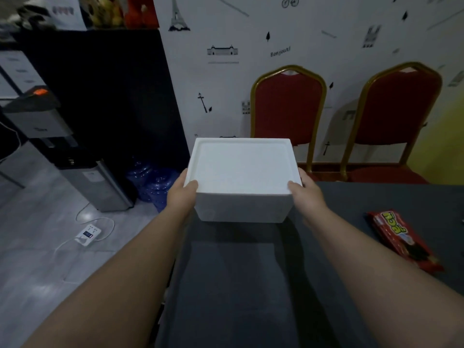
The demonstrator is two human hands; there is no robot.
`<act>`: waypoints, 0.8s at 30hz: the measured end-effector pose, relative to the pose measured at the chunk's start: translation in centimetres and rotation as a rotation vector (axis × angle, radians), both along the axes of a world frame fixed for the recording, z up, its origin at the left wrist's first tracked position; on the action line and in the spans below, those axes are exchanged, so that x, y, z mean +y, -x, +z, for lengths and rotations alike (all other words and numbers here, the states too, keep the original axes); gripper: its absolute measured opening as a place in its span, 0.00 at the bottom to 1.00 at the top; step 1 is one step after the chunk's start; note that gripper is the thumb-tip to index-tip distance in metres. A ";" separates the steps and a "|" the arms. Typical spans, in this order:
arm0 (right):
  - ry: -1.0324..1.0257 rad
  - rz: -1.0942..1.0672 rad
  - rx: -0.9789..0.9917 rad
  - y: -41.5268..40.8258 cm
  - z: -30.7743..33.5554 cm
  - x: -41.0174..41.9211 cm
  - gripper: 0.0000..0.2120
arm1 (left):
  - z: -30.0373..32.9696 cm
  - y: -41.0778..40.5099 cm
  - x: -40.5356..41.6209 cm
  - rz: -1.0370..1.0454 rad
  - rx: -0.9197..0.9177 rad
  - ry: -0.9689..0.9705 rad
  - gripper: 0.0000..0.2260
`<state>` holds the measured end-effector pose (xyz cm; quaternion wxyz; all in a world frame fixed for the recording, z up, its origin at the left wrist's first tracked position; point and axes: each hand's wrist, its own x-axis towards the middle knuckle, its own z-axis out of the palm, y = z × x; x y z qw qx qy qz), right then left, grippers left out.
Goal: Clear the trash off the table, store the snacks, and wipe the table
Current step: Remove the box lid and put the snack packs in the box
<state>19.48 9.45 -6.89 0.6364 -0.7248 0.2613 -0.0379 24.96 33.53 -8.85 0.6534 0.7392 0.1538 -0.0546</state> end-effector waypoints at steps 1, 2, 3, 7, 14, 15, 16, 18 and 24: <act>-0.005 -0.004 0.002 0.5 0.1 -0.2 0.23 | 0.0 0.3 -0.1 -0.010 -0.012 0.003 0.22; -0.009 -0.016 0.001 1.4 0.1 -0.3 0.23 | 0.0 1.0 -0.3 -0.028 -0.017 0.003 0.22; -0.019 -0.033 -0.006 2.3 0.2 -0.3 0.23 | -0.1 1.6 -0.4 -0.043 -0.026 0.001 0.22; -0.068 -0.119 -0.012 7.1 0.0 0.1 0.23 | -0.1 5.7 -0.9 -0.063 -0.046 -0.010 0.22; -0.051 -0.222 0.034 16.9 1.0 1.0 0.23 | 0.9 14.9 -0.7 -0.189 -0.060 -0.031 0.22; -0.041 -0.232 0.036 18.1 1.0 1.0 0.23 | 0.9 16.1 -0.6 -0.204 -0.061 -0.032 0.22; -0.036 -0.245 0.035 19.2 1.1 1.1 0.23 | 0.9 17.2 -0.6 -0.223 -0.068 -0.038 0.22; -0.038 -0.263 0.027 21.6 1.1 1.0 0.23 | 0.8 19.5 -0.5 -0.265 -0.079 -0.051 0.23; -0.014 -0.306 0.038 26.2 0.7 -0.3 0.24 | 0.3 24.1 -1.0 -0.323 -0.052 0.015 0.26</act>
